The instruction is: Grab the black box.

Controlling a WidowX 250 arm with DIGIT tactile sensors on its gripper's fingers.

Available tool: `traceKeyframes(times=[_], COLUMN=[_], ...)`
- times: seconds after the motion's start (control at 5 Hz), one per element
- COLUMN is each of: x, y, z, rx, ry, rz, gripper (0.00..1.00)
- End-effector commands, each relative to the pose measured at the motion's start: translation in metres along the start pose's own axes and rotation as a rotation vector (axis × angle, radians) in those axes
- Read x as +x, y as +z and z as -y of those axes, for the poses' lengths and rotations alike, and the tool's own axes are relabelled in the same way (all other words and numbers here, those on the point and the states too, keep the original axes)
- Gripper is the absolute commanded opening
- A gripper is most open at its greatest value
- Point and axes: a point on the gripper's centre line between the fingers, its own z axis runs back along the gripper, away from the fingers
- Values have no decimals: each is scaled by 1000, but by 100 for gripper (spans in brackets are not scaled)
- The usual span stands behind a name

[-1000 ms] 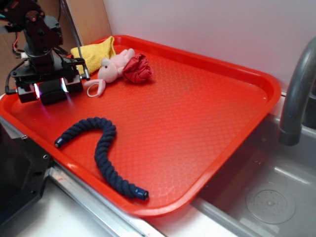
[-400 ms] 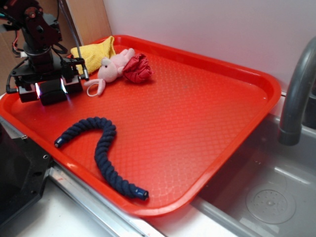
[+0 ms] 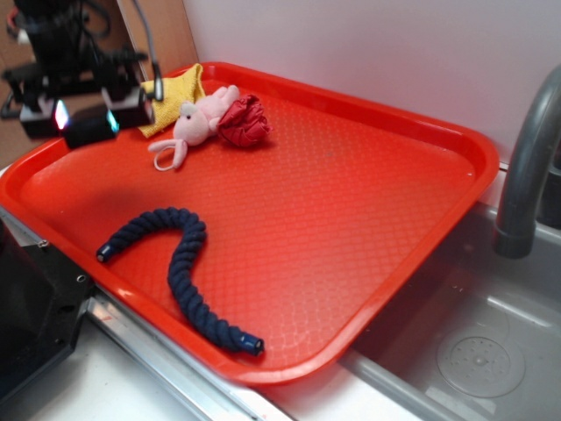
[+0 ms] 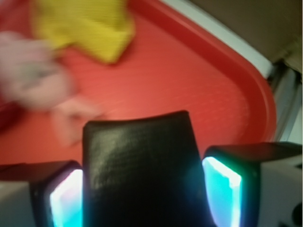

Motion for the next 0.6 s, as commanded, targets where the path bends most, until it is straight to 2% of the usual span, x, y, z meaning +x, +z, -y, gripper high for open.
traceKeyframes(times=[0.0,0.2,0.4], x=[-9,-7,-5], y=[66,71,64], z=[39,44,43], rx=[-270,-286,-250], ry=[-349,-413,-455], rz=[-93,-90,-97], gripper=[0,0,0])
